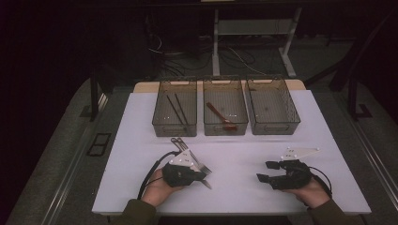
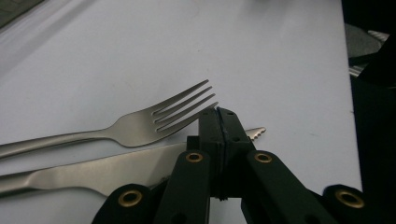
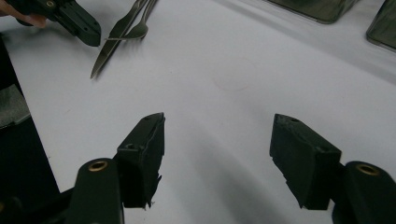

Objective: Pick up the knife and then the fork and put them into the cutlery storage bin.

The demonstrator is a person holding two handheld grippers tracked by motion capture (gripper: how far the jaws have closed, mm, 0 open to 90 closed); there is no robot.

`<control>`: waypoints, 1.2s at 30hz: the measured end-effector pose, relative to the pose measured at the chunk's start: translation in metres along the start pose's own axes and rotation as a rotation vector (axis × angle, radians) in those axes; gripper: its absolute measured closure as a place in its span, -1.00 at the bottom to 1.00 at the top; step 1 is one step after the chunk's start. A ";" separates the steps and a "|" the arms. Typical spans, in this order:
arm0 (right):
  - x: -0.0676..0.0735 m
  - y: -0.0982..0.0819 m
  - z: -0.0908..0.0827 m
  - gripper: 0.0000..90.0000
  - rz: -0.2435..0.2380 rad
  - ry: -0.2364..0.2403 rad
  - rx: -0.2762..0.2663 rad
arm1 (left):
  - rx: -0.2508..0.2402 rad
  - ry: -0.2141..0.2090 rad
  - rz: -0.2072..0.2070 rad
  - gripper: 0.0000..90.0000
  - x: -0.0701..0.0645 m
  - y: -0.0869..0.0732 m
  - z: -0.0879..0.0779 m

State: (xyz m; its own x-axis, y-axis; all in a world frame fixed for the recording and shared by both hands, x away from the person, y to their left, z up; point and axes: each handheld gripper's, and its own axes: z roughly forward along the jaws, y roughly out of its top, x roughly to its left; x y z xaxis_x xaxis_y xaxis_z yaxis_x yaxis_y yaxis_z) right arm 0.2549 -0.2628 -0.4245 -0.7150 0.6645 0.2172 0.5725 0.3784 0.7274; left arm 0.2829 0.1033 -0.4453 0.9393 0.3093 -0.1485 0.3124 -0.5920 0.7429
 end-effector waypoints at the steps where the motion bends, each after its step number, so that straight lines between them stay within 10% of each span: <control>1: 0.000 0.000 0.000 -0.21 0.000 0.000 0.000 | 0.006 0.002 0.008 0.98 0.000 0.001 0.001; 36: -0.004 0.000 -0.004 -0.21 0.004 0.001 -0.015 | 0.023 0.072 0.028 0.98 0.042 0.060 0.070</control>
State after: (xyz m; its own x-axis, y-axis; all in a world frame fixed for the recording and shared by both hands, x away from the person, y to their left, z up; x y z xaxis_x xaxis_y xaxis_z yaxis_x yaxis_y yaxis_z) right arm 0.2563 -0.2686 -0.4227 -0.7130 0.6656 0.2206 0.5696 0.3662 0.7358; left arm 0.3513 0.0284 -0.4524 0.9353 0.3447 -0.0798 0.2900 -0.6176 0.7311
